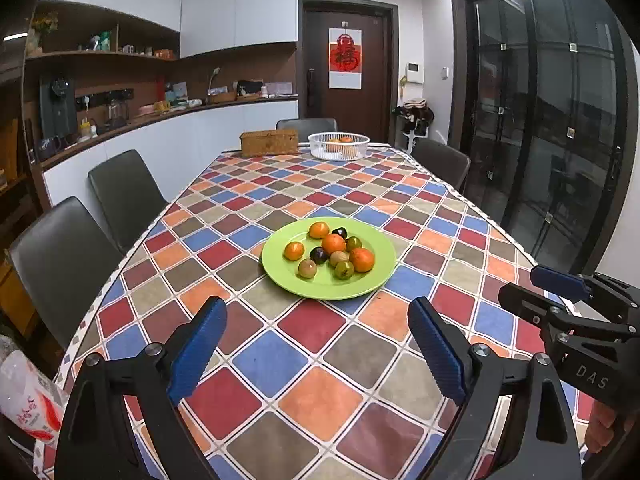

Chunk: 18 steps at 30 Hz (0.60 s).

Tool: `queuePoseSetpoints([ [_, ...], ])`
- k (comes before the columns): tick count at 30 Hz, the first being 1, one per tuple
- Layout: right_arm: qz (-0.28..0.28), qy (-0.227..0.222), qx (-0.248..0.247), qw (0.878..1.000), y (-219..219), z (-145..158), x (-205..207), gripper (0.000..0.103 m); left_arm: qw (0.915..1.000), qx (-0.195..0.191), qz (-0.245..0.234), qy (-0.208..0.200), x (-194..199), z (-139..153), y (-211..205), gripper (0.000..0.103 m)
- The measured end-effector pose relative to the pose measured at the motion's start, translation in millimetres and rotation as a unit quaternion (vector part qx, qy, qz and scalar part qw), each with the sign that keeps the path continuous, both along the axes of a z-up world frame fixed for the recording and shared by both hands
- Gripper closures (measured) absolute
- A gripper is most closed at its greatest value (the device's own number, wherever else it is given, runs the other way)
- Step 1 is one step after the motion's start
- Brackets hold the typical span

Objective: Organize fruits

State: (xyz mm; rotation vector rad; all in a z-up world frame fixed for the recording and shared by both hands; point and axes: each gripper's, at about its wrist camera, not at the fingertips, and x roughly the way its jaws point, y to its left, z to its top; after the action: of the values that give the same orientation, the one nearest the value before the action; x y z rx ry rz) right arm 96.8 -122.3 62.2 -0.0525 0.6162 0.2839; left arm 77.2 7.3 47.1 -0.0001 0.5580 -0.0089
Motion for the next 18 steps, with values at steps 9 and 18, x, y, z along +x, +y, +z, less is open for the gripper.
queuePoseSetpoints([
  [9,-0.016,-0.022,0.014,1.000,-11,8,-29,0.047,0.9999,0.005,-0.006,-0.013,-24,7,-7,0.010],
  [18,-0.024,-0.029,0.019,0.999,-15,11,-45,0.047,0.9996,0.008,-0.009,-0.025,-37,16,-12,0.010],
])
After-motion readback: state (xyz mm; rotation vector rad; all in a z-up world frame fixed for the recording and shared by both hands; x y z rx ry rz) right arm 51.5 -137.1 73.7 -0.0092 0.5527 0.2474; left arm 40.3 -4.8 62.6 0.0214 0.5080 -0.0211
